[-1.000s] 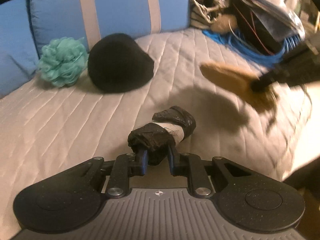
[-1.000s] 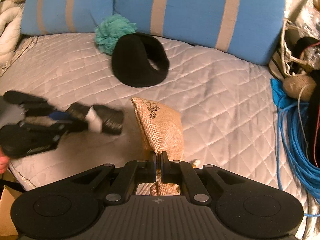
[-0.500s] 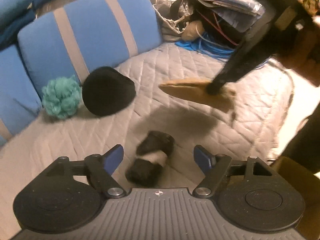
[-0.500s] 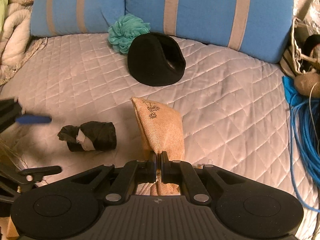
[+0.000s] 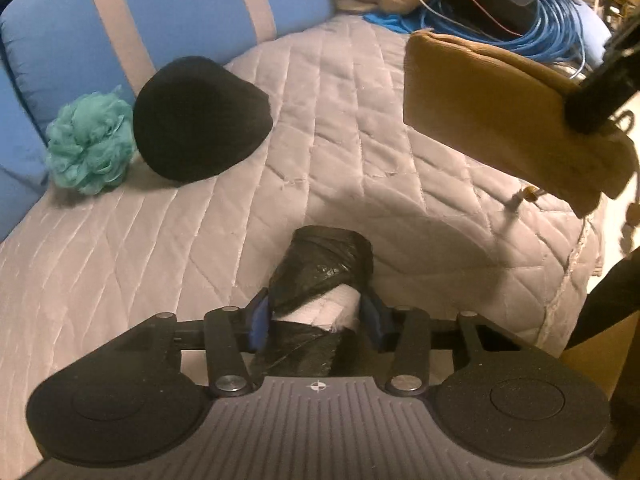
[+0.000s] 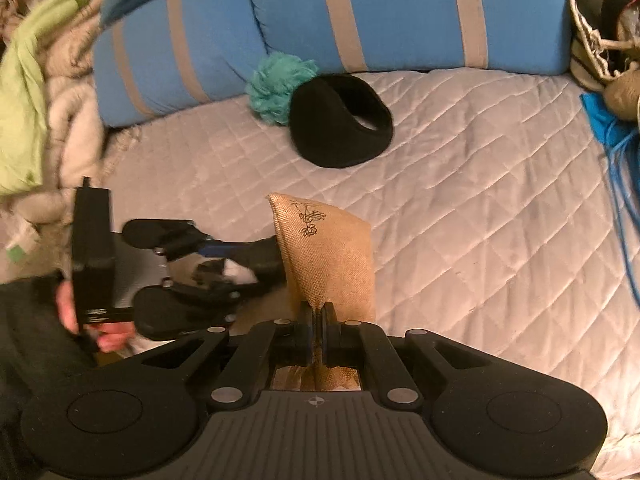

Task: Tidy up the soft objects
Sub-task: 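Carry the pouch and black roll to the cardboard box and lower them inside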

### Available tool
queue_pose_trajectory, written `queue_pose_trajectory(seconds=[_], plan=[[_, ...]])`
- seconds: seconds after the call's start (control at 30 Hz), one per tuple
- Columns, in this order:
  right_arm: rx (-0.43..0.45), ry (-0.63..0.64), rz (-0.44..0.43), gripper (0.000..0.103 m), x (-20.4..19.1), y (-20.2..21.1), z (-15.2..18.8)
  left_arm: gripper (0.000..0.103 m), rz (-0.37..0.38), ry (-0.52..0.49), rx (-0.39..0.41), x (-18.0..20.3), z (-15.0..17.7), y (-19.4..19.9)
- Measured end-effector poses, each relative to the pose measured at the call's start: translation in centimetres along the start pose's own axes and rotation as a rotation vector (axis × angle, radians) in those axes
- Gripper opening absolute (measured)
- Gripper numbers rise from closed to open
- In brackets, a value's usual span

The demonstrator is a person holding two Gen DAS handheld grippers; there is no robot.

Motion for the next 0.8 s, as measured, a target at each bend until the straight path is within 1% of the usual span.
queue_pose_trajectory(seconds=[0.13,0.3,0.43,0.6,0.8], plan=[[0.011,0.029,0.025,0.006,-0.2,0.3,0.0,0.045,0.005,0.031,0.025,0.4,-0.3,2.2],[0.027,0.032,0.028,0.006,-0.7,0.7,0.2,0.045,-0.017,0.062,0.074,0.8,-0.5,5.2],[0.041,0.042,0.005,0.006,-1.6,1.2,0.6,0.045,-0.015,0.095,0.101,1.5,0.1,7.7],[0.058,0.097,-0.041,0.006,-3.5,2.1,1.3,0.045,-0.01,0.119,0.116,2.9,1.5,10.4],[0.045,0.132,-0.095,0.006,-6.1,3.2,3.2,0.045,0.007,0.135,0.116,4.7,3.4,12.9]])
Point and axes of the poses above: each gripper's, at about its wrist camera, not at the fingertips, and y roughly against the way its jaws point, x to its right, z to its underside, the point moved 10 cm from there along -y, roughly the way its jaws point, and after that the axes turned 3 degrees about y, right-handed, at the moved point
